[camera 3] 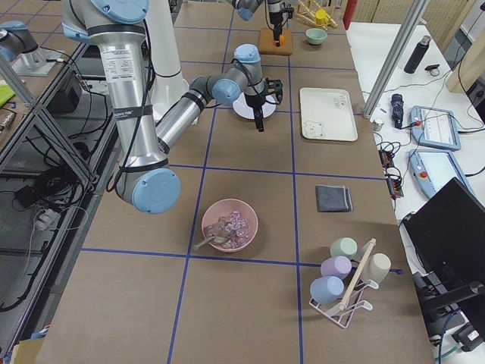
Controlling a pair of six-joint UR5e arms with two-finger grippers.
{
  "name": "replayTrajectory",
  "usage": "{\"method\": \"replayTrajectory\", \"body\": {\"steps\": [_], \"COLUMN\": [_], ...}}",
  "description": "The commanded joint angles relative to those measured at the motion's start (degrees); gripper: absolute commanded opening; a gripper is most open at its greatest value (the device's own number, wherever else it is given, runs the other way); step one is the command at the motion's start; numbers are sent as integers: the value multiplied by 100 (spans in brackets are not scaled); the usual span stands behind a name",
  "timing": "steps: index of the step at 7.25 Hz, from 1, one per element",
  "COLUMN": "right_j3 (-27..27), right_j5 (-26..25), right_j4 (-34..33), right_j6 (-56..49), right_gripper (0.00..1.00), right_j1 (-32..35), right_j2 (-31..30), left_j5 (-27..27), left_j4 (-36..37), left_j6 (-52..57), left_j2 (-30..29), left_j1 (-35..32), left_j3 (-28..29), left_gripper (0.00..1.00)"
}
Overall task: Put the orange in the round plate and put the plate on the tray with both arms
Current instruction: 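Carry the orange over the plate with the left gripper while the right arm advances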
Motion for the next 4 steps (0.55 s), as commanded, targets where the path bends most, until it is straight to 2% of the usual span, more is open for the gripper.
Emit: {"method": "replayTrajectory", "body": {"steps": [1, 2, 4], "right_j3": [-330, -358, -385], "right_j5": [-109, -109, -38], "right_j4": [1287, 1362, 1362], "right_j6": [-193, -106, -9], "right_gripper": [100, 100, 100], "right_j1": [-324, -386, -404], "right_j2": [1, 1, -25], "left_j5": [696, 987, 1847], "left_j4": [1307, 2045, 2263], "left_j6": [-1014, -1410, -2105], "left_j2": [-1228, -1878, -2409], "left_j1": [841, 1211, 2203], "left_j3": [-125, -73, 189], "left_gripper": [0, 0, 0]}}
